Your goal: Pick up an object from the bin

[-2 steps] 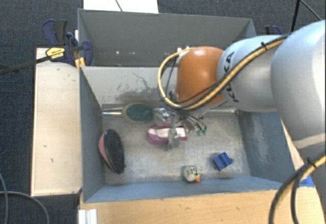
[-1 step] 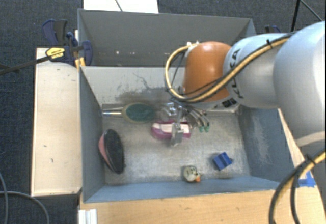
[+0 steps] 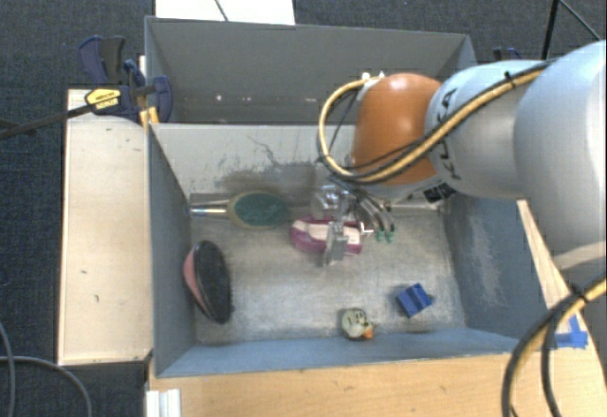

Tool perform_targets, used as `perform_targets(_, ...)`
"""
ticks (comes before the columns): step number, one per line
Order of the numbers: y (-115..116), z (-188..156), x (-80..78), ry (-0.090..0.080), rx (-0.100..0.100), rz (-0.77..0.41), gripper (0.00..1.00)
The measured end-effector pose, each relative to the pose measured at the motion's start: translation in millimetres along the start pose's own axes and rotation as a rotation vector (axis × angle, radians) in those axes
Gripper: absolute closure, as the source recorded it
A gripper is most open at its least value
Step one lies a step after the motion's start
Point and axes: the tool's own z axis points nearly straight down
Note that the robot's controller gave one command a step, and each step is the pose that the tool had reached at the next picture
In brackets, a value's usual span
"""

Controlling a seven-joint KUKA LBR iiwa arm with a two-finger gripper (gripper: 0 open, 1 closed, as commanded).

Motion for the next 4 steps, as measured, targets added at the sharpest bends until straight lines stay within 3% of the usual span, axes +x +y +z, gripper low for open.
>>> perform_targets(3, 5.4, -1.7, 6.1, 0.003, 0.011, 0.208, 1.00)
perform_targets(4, 3.8, -4.8, 29.8, -0.026, 0.000, 0.318, 1.00)
